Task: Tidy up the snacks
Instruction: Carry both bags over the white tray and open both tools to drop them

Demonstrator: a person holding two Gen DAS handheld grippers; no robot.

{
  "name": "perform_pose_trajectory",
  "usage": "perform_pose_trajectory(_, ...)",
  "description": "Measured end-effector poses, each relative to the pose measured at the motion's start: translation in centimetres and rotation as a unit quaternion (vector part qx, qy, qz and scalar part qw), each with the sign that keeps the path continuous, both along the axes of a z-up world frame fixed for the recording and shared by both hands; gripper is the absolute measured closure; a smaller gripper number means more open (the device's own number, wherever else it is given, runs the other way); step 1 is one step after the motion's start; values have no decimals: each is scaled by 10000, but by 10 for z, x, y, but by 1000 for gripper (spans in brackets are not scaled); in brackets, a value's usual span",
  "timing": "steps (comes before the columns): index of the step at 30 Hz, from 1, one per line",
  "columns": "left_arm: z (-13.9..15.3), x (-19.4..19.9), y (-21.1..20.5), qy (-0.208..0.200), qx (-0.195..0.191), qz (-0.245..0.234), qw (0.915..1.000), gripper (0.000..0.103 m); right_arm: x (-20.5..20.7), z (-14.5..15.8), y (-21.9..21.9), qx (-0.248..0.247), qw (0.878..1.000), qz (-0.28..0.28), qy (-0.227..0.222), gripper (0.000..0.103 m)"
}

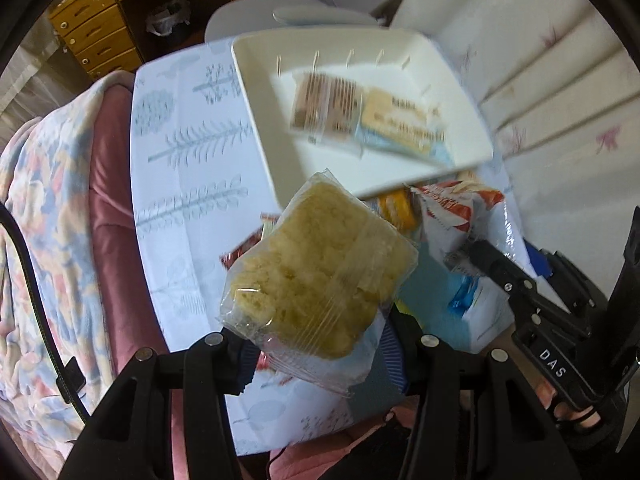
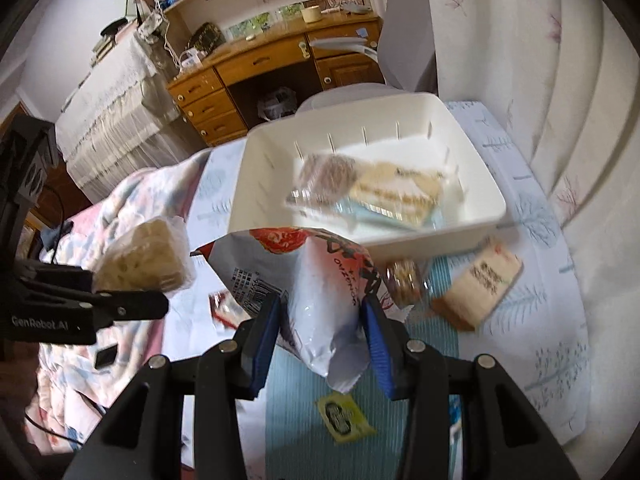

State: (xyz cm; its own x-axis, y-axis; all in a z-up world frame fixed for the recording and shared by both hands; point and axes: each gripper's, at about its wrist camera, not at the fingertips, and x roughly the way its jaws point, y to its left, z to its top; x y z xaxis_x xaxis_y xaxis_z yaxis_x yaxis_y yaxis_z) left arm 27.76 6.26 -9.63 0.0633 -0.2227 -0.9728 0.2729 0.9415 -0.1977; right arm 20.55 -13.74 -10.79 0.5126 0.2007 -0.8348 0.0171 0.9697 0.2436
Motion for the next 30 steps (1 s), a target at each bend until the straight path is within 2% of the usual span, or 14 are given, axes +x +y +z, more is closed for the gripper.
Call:
perform_pose_trajectory(11,19,50,-20,-415,-118,446,9981,53,63,5,-23,404,9992,56,44,61)
perform_pose_trajectory(21,-6,85,-33,-370,-39,664,9971,53,97,-12,-40,618,9977,286,-3,59)
perform_pose_trajectory(24,-11,90,-35,-404,-60,722,9966,46,103,-18,-44,650,9974,298,8,58)
perform_pose_trajectory(26,-13,91,-34,-446,-134,806,9957,31,107,-21,-47,704,9970,329,35,56)
perform_pose_trajectory(27,-13,92,-34,-470,-143,857,9951,28,110,-23,-48,703,9969,343,70,55)
perform_pose_trajectory(29,-13,93,-33,-510,-101,894,9946,26,112,-25,-49,700,9968,358,111,48)
perform_pose_trajectory(30,-13,94,-32,-502,-56,906,9946,26,113,-25,-49,719,9967,362,132,48)
